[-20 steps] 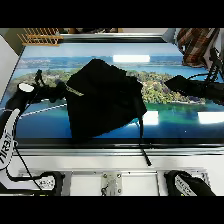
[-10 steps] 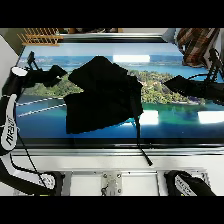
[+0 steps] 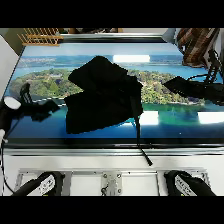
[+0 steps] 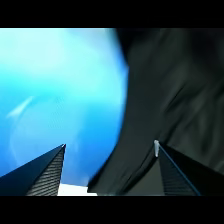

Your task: Fold the clothes and pants, and hang the long-sleeved shirts on hangers.

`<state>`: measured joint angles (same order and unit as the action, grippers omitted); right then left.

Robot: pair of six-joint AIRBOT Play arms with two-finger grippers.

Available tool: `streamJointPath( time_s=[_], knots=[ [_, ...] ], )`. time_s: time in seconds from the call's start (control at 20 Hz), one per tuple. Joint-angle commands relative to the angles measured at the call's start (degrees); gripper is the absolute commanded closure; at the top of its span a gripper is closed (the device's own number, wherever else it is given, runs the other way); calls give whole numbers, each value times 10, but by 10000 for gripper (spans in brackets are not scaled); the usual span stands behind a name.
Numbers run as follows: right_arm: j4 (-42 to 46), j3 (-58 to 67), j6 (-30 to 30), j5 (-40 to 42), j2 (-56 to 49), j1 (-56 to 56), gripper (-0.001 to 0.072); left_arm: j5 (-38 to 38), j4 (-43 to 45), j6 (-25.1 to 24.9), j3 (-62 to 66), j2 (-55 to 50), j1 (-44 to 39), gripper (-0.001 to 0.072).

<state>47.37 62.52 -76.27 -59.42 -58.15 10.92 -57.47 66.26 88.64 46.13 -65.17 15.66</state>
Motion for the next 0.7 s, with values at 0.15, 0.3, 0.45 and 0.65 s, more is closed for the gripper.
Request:
streamJointPath(
  time_s=[0.15,0.3,0.45,0.65],
  knots=[
    [0,-11,0,-3,-1,-1,224,98,-70,-9,-222,101,0,102],
    [0,-11,0,-3,-1,-1,224,121,-114,-19,-239,79,-1,103],
    [0,-11,0,-3,-1,-1,224,120,-166,-38,-217,30,-1,103],
    [0,-11,0,-3,-1,-1,224,110,-195,-60,-187,-30,-36,103]
  ],
)
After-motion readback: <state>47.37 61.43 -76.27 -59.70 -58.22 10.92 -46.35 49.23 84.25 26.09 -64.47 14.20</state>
